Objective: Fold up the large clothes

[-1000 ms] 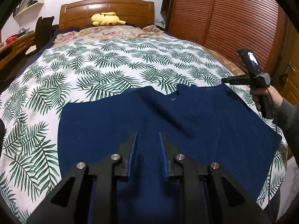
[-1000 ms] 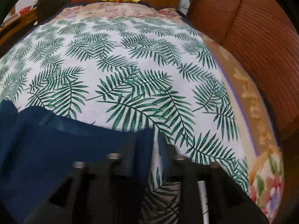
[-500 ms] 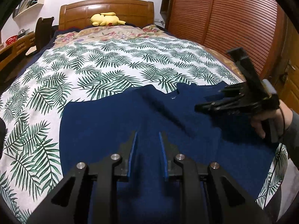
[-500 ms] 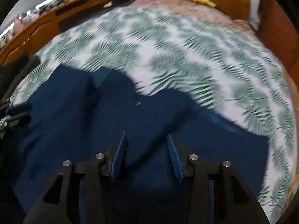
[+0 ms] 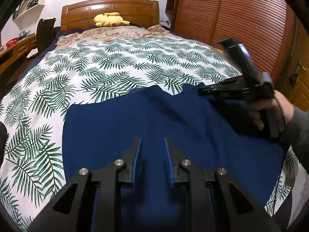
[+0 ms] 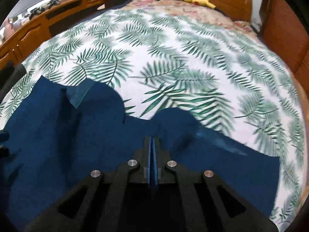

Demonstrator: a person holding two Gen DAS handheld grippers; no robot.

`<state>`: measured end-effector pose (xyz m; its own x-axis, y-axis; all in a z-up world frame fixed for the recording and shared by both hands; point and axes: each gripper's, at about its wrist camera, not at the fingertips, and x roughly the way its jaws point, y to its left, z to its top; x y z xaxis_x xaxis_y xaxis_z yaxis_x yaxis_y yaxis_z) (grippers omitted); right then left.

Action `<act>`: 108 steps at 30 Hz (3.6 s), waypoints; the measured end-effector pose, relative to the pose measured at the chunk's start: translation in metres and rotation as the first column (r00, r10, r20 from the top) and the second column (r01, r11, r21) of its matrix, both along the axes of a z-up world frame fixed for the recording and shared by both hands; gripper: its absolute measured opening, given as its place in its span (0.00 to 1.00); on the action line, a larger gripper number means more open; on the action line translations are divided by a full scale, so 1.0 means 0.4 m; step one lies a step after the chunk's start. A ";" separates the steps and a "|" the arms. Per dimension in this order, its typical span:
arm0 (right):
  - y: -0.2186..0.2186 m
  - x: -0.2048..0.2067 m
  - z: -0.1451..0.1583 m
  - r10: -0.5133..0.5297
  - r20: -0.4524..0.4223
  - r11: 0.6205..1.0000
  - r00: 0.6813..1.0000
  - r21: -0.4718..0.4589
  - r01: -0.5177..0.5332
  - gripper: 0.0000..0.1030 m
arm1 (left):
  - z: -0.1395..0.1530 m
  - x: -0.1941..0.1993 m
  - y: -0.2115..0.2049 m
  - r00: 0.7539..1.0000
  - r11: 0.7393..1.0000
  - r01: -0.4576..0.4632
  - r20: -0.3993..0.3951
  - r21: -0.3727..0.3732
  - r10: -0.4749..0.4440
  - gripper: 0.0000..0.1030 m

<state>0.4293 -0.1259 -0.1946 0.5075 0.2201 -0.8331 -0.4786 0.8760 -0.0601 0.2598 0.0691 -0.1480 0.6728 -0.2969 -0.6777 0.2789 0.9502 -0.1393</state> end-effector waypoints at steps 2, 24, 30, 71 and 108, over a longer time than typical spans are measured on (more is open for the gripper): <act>-0.030 -0.022 0.026 -0.026 0.011 1.000 1.000 -0.011 0.026 0.22 | 0.005 -0.004 -0.001 1.000 1.000 0.003 0.009 0.000 -0.003 0.20; -0.390 -0.471 0.073 -0.175 0.019 0.985 0.984 0.008 0.174 0.59 | 0.058 -0.157 -0.105 0.987 0.991 0.131 0.091 0.016 -0.132 0.31; -0.416 -0.504 0.065 -0.198 0.009 0.980 0.980 0.033 0.198 0.68 | 0.057 -0.206 -0.133 0.987 0.991 0.131 0.087 0.036 -0.134 0.35; -0.436 -0.576 -0.020 -0.218 -0.053 0.954 0.975 0.201 0.224 0.63 | -0.052 -0.276 -0.239 0.987 0.989 0.138 -0.093 0.049 -0.133 0.42; -0.220 -0.567 0.284 -0.043 0.164 0.956 0.985 0.293 -0.007 0.17 | 0.034 -0.303 -0.118 0.997 0.997 0.072 -0.024 -0.008 -0.072 0.43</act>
<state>0.2026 -0.2139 -0.0809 0.6399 0.4302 -0.6368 -0.4675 0.8756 0.1217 0.1387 0.0221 -0.1344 0.6327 -0.3484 -0.6916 0.3427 0.9268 -0.1534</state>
